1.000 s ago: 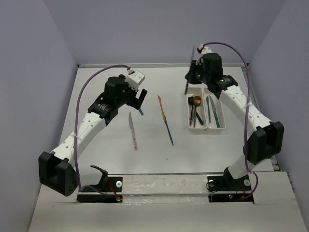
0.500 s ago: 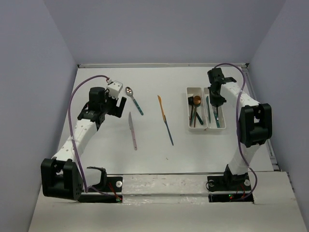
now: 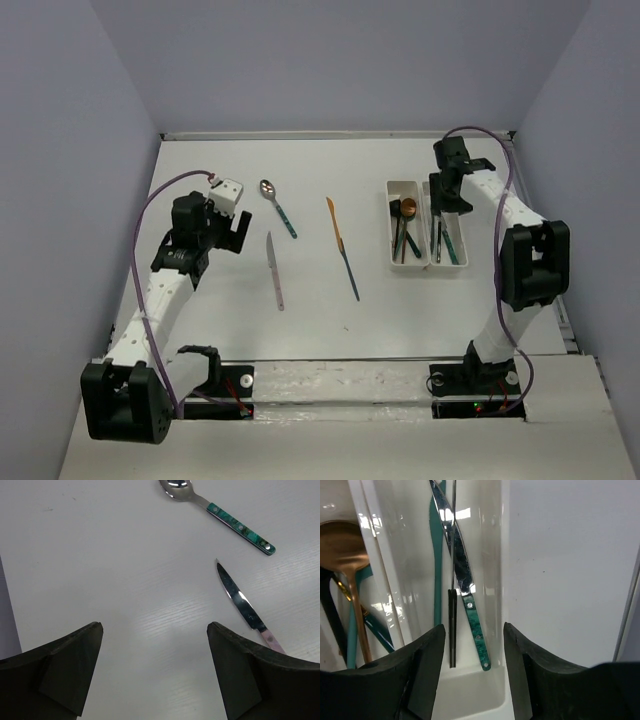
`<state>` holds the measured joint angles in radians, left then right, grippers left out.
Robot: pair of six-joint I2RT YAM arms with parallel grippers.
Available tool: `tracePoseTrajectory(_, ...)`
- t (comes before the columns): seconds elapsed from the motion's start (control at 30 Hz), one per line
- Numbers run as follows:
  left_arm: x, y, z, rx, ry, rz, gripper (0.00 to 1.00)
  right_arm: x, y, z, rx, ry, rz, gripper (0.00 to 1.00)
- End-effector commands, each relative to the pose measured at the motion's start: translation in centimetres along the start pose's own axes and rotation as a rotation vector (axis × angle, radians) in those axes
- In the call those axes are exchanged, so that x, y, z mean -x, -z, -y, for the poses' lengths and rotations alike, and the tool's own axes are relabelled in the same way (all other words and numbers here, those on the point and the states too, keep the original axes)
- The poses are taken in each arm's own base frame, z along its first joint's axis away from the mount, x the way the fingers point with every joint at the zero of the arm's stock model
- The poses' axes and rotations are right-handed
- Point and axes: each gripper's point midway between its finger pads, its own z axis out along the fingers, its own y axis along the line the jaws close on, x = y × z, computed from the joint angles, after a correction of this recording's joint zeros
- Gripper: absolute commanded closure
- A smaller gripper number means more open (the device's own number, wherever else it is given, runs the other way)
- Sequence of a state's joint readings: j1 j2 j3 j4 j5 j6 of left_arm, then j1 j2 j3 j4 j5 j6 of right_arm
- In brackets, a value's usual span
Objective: Sort the eating utensils into containers
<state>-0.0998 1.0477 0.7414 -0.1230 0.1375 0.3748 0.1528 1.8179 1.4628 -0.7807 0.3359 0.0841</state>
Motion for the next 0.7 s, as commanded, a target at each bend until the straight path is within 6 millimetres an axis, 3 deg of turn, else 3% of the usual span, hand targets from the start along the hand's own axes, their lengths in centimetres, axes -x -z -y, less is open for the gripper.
tracePoseTrajectory(0.0, 1.3, 1.1, -1.4, 0.061, -0.016, 0.084, 0.01, 4.6, 8.8, -1.3, 0.055, -0.040, 0.252, 0.44)
tracePoseTrajectory(0.07, 0.8, 1.0, -1.7, 0.068, -0.006, 0.077, 0.01, 5.1, 11.6, -4.4, 0.107, 0.004, 0.336, 0.44)
tracePoseTrajectory(0.1, 0.1, 0.8, -2.0, 0.071, 0.004, 0.066, 0.01, 5.3, 13.6, -8.8, 0.190, 0.069, 0.411, 0.44)
tracePoseTrajectory(0.13, -0.6, 0.7, -2.1, 0.072, 0.013, 0.051, 0.01, 5.4, 14.6, -11.1, 0.250, 0.099, 0.444, 0.46)
tracePoseTrajectory(0.17, -1.0, 0.6, -2.5, 0.081, 0.022, 0.046, 0.01, 5.2, 16.4, -15.6, 0.386, 0.158, 0.486, 0.46)
tracePoseTrajectory(0.23, -1.9, 0.6, -3.5, 0.106, 0.043, 0.027, 0.01, 5.4, 17.5, -19.4, 0.475, 0.192, 0.508, 0.47)
tracePoseTrajectory(0.3, -2.6, 0.7, -4.0, 0.119, 0.049, 0.019, 0.01, 4.9, 15.4, -23.3, 0.503, 0.239, 0.455, 0.39)
tracePoseTrajectory(0.33, -3.1, 0.9, -4.3, 0.132, 0.051, 0.015, 0.01, 5.8, 16.0, -24.8, 0.529, 0.247, 0.467, 0.07)
tracePoseTrajectory(0.37, -3.3, 1.1, -4.5, 0.139, 0.053, 0.016, 0.01, 5.7, 15.5, -26.2, 0.544, 0.269, 0.454, 0.07)
tracePoseTrajectory(0.4, -3.4, 1.1, -4.6, 0.141, 0.054, 0.019, 0.01, 4.8, 12.8, -28.0, 0.540, 0.296, 0.391, 0.06)
tracePoseTrajectory(0.47, -3.6, 1.3, -4.5, 0.141, 0.050, 0.024, 0.01, 4.7, 10.3, -30.2, 0.544, 0.316, 0.341, 0.07)
tracePoseTrajectory(0.5, -3.5, 1.3, -4.6, 0.144, 0.050, 0.026, 0.01, 5.4, 11.0, -30.0, 0.540, 0.306, 0.358, 0.09)
tracePoseTrajectory(0.53, -3.5, 1.3, -4.4, 0.139, 0.049, 0.026, 0.01, 4.7, 8.7, -30.8, 0.512, 0.321, 0.319, 0.11)
tracePoseTrajectory(0.67, -3.6, 1.1, -4.4, 0.132, 0.052, 0.023, 0.01, 4.0, 4.4, -31.1, 0.397, 0.356, 0.259, 0.28)
